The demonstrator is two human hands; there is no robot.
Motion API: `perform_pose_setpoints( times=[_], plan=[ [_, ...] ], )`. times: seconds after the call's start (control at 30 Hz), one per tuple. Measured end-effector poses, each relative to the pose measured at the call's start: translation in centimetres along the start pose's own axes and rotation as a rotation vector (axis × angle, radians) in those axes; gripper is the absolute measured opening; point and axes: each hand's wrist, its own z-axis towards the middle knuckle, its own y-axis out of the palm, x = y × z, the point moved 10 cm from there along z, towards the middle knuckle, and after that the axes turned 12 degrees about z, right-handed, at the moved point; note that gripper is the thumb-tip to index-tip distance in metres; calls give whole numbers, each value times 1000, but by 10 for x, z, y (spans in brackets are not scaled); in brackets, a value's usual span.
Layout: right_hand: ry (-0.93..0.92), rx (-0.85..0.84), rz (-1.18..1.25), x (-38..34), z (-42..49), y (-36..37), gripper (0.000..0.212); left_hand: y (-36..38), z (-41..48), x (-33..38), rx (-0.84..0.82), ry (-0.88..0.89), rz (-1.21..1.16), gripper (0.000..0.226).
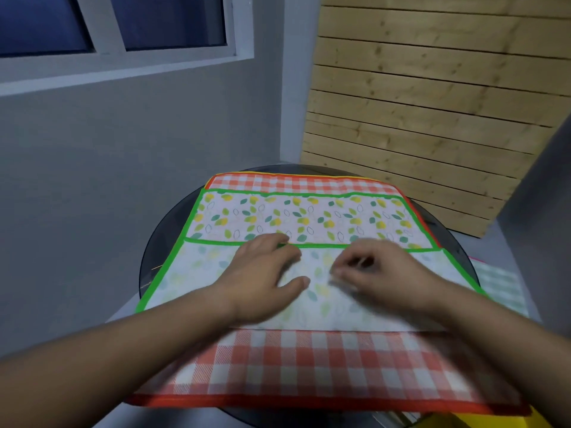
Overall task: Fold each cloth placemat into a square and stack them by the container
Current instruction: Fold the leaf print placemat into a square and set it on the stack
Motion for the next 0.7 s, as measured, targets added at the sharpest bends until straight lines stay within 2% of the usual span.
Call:
perform_pose_setpoints(
  times=[0.1,0.23,0.37,0.53,0.7],
  plan=[
    [55,165,22,21,52,-35,14,18,5,0,-52,-14,90,58],
    [105,240,-23,51,121,-60,9,34,4,-3,-90,-37,139,66],
    [158,211,-172,70,162,-62,16,35,4,-4,-58,-36,169,71],
    [217,175,-223,85,186,-69,17,37,6,-4,-42,-30,187,77],
    [248,153,-246,88,195,-79,22,36,6,-5,-17,-30,179,74]
  ],
)
